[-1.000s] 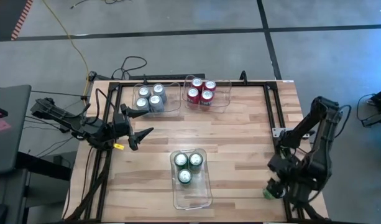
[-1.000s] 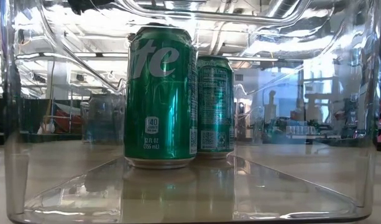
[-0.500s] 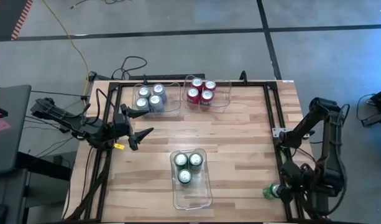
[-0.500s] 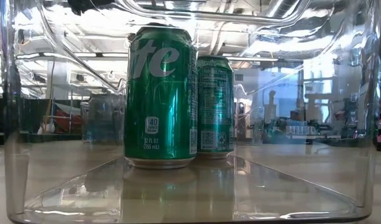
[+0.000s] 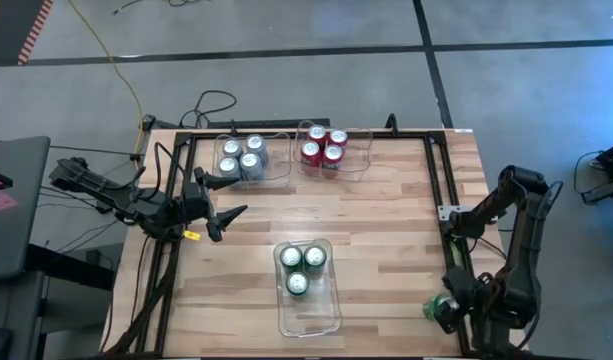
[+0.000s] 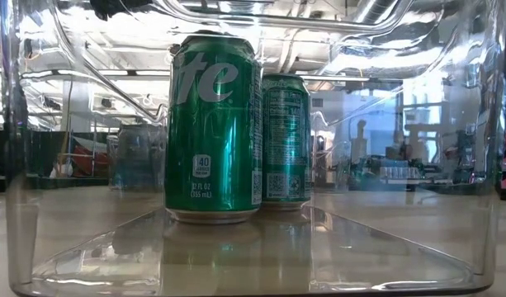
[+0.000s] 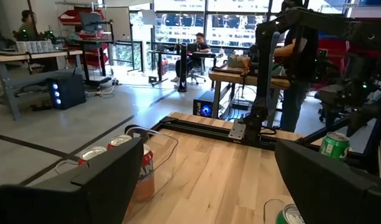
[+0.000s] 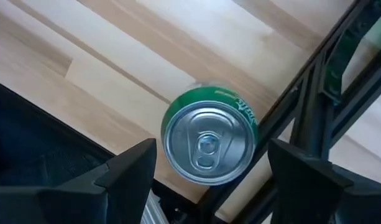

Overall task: Sort soda cans
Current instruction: Put the green soda can into the bottom transparent bin

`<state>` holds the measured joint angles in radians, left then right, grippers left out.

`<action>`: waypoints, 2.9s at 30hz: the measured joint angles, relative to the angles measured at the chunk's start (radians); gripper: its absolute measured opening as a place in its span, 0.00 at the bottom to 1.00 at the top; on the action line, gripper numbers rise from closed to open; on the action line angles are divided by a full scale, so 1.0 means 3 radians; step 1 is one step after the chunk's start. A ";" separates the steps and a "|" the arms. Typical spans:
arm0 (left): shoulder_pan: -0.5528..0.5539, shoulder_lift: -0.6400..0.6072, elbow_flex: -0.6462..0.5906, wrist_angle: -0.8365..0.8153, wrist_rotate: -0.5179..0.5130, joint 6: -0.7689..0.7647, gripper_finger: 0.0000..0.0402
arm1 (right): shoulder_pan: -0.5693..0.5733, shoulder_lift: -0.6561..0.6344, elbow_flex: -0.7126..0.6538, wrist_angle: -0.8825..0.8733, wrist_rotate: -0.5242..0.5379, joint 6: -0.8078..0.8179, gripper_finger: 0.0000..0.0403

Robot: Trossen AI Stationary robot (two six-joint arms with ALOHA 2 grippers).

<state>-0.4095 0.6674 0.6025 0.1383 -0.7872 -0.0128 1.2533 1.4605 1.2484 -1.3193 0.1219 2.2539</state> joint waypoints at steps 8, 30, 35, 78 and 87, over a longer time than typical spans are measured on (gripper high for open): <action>0.0000 0.0000 0.0000 -0.0001 0.0000 0.0001 0.90 | -0.0095 0.0151 0.0001 0.0303 -0.0044 -0.0091 0.81; 0.0000 0.0000 0.0000 -0.0055 -0.0059 0.0000 0.90 | -0.0261 0.0191 -0.0001 0.0003 -0.0336 -0.0084 0.81; 0.0000 0.0000 0.0000 -0.0057 -0.0057 -0.0005 0.90 | -0.0261 0.0189 0.0001 0.0114 -0.0336 -0.0031 0.81; 0.0000 0.0001 0.0000 -0.0151 -0.0045 -0.0137 0.90 | -0.0252 0.0408 0.0184 -0.0178 -0.0440 0.0032 0.81; 0.0000 0.0001 0.0000 -0.0149 -0.0045 -0.0149 0.90 | -0.0261 0.0611 0.0196 -0.0039 -0.0432 -0.0099 0.81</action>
<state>-0.4095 0.6678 0.6025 0.0937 -0.8005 -0.0574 1.1751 1.6439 1.3072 -1.3309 -0.0078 2.2244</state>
